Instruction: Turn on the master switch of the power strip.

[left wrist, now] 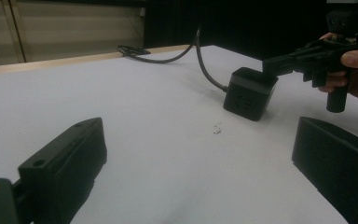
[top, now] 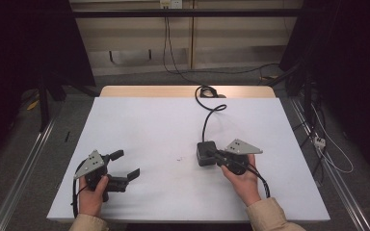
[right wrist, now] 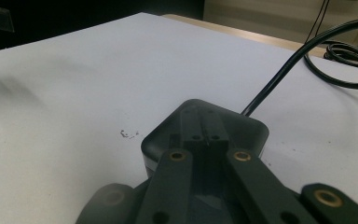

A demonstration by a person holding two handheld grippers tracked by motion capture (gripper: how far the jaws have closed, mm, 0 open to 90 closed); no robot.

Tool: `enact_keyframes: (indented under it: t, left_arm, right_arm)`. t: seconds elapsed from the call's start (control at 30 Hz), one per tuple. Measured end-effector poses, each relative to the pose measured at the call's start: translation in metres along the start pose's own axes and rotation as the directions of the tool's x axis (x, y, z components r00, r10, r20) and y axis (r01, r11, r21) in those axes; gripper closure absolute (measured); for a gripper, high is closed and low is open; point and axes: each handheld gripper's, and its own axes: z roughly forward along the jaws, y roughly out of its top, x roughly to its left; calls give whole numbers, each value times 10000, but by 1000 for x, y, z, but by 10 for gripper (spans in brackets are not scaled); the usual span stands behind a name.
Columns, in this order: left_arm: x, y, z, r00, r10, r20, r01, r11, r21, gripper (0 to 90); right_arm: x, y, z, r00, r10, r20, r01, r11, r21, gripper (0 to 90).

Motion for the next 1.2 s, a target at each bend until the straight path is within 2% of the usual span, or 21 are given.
enact_keyframes:
  t: [0.13,1.2]
  left_arm:
    - [0,0,0,10000,13,-21,-13,10000,11,27]
    - [-1,-1,0,10000,-10,17,10,10000,15,27]
  right_arm:
    - [0,0,0,9999,102,-2,-102,9999,12,900]
    - [1,0,0,10000,-17,42,17,10000,83,900]
